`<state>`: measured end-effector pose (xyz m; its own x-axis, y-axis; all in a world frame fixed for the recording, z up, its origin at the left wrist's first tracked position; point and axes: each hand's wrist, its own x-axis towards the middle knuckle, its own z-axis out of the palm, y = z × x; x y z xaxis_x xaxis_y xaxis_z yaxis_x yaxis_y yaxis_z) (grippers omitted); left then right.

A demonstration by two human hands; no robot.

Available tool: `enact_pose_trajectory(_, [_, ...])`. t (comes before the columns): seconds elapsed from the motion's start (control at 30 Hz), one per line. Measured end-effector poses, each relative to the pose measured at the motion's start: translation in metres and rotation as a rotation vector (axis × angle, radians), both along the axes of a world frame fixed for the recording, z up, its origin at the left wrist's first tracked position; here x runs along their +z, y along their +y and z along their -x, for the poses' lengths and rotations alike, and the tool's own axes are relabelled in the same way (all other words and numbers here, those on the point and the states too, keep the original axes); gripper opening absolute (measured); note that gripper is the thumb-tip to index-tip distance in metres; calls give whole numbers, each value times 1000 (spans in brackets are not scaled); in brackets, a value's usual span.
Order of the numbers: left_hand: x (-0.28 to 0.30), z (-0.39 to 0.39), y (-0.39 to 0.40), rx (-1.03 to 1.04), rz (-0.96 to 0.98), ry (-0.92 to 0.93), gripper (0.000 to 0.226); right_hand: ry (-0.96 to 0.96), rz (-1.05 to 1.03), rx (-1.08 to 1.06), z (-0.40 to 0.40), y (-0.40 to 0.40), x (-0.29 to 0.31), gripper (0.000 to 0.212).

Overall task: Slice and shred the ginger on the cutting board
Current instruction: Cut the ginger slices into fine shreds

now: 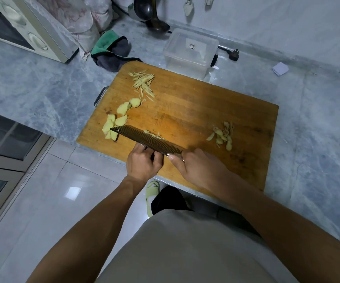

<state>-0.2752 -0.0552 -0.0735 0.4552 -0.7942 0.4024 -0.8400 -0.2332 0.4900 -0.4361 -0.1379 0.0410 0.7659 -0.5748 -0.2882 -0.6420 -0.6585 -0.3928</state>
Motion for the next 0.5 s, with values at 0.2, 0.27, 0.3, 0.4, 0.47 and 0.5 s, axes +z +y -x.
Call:
enact_pose_trajectory(0.2, [0,1,0,15,0,1,32,-4,-2,3,-5,-1,-11,59])
enact_pose_trajectory(0.27, [-2,0,0,5,-3,0,29,-33,-47,-28,-5,-2,-10,58])
enact_pose_trajectory(0.3, [-3,0,0,0,-1,-2,27,-42,-66,-41,-5,-3,-9,58])
enact_pose_trajectory(0.4, [-3,-1,0,-4,16,-13,27,-39,-68,-36,-4,-4,-5,59])
enact_pose_trajectory(0.47, [-1,0,0,-3,21,-20,26,-58,-75,-38,-2,-4,-5,59])
enact_pose_trajectory(0.5, [-1,0,0,-6,21,-24,25,-68,-85,-41,-1,-4,-4,58])
